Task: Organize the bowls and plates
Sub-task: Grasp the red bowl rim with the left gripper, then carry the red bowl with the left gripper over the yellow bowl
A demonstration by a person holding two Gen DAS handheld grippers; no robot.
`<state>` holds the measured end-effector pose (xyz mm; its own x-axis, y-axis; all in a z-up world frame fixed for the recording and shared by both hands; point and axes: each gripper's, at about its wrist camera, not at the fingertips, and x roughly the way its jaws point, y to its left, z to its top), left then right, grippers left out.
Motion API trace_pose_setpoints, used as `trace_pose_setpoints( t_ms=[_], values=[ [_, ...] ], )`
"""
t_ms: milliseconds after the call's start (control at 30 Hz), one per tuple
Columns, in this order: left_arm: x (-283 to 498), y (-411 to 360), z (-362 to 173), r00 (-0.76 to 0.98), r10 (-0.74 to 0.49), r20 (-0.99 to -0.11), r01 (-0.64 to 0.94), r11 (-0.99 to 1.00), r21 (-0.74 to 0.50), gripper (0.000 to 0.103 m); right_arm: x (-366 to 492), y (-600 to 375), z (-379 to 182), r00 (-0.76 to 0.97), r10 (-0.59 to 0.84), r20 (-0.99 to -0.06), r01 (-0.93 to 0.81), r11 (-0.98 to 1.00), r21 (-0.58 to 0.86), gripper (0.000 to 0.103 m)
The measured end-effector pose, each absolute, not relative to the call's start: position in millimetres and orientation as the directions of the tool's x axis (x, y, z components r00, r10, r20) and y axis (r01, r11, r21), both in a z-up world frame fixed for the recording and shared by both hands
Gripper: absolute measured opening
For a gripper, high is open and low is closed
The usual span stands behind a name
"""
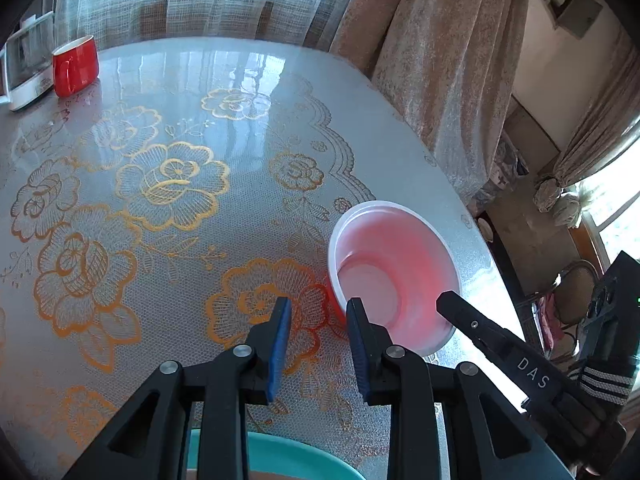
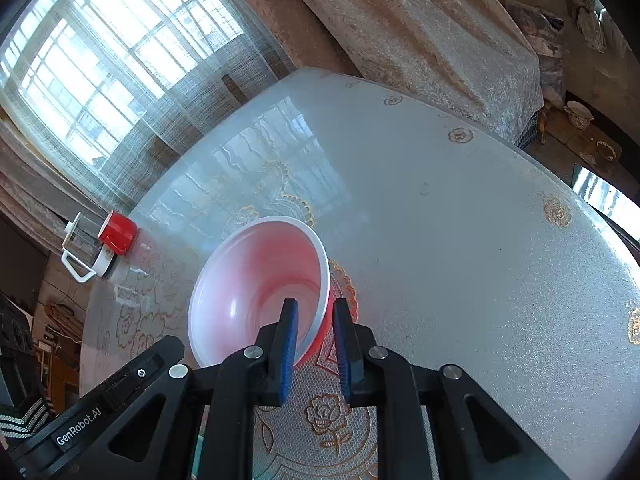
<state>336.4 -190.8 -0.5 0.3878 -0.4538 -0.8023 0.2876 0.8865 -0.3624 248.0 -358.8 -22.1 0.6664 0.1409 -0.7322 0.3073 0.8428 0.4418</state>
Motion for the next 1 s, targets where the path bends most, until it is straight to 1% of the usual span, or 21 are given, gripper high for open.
trace_pose_setpoints(
  t_ms=[100, 267, 367, 633, 800, 1000],
  values=[
    [337.5, -194.4, -3.9, 0.358, -0.481, -0.800, 0.289, 0.872, -0.395, 0.012, 247.7, -354.7, -22.6, 0.666, 0.140, -0.733, 0.297, 0.851, 0.432, 0.012],
    [330.1, -189.4, 0.3, 0.376, -0.475, -0.796, 0.292, 0.876, -0.385, 0.011, 246.9, -352.7, -20.4, 0.659, 0.159, -0.735, 0.285, 0.852, 0.439, 0.012],
    [319.2, -176.9, 9.1, 0.403, -0.466, -0.788, 0.291, 0.881, -0.372, 0.011, 243.4, -347.0, -17.2, 0.658, 0.197, -0.727, 0.260, 0.847, 0.464, 0.012],
    [299.3, -129.2, 27.1, 0.493, -0.386, -0.780, 0.251, 0.921, -0.297, 0.011, 242.4, -300.1, -7.1, 0.637, 0.291, -0.714, 0.148, 0.863, 0.484, 0.012],
    [292.8, -94.4, 26.8, 0.520, -0.347, -0.781, 0.199, 0.938, -0.284, 0.011, 246.6, -264.9, -3.2, 0.619, 0.327, -0.714, 0.092, 0.872, 0.480, 0.012],
    [276.0, -48.5, 37.4, 0.562, -0.338, -0.755, 0.149, 0.939, -0.310, 0.011, 245.1, -226.4, 7.9, 0.606, 0.380, -0.699, 0.006, 0.876, 0.482, 0.012]
  ],
)
